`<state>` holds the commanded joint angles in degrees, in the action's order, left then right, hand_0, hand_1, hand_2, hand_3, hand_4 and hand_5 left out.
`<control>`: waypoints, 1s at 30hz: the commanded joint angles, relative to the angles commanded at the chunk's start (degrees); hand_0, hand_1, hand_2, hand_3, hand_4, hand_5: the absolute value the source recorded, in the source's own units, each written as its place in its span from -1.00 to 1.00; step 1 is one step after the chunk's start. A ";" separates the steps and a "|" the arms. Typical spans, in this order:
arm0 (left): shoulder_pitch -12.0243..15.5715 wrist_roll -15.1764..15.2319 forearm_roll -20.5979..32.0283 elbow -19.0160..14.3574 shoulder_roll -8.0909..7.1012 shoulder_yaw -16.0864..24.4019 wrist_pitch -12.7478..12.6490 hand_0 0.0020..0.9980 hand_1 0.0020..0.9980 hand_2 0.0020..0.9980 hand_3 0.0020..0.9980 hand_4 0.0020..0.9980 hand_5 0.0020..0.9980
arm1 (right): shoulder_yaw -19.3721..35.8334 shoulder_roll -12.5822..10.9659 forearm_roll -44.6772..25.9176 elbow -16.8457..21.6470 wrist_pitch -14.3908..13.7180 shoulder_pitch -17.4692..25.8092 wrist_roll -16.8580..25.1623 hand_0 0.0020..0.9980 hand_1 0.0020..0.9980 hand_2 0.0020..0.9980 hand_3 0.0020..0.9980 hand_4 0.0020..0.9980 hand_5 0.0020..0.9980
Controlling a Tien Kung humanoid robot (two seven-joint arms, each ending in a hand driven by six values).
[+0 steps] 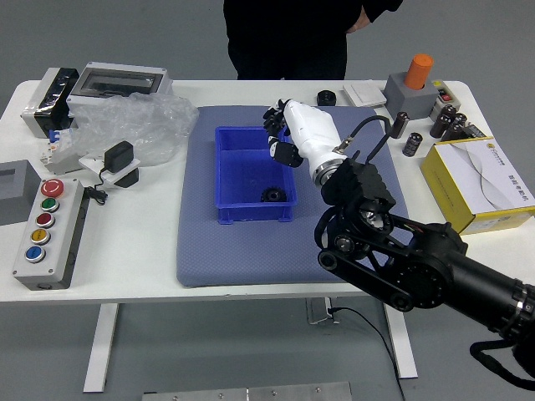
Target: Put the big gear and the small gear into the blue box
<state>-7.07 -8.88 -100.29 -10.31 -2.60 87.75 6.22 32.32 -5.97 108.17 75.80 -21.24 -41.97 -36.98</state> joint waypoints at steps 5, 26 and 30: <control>0.10 -0.02 0.02 0.00 0.02 -0.03 -0.04 0.52 0.48 0.53 0.63 0.18 -0.73 | -0.79 1.70 -0.22 -0.24 -0.96 1.22 0.00 0.49 0.04 0.15 0.20 -0.46 -1.00; 0.06 -0.09 0.08 0.00 0.24 -0.13 -0.10 0.52 0.48 0.53 0.62 0.19 -0.73 | 0.25 3.22 -5.65 -2.90 -0.49 1.90 1.68 0.40 0.19 0.62 0.91 0.14 -0.84; 0.07 -0.10 0.08 0.00 0.22 -0.15 -0.12 0.52 0.48 0.53 0.62 0.19 -0.73 | 0.62 3.16 -5.76 -2.87 -0.20 1.82 1.56 0.38 0.20 0.62 0.92 0.16 -0.81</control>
<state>-7.00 -8.97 -100.21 -10.31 -2.38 87.60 6.11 32.94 -2.81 102.41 72.93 -21.44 -40.16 -35.42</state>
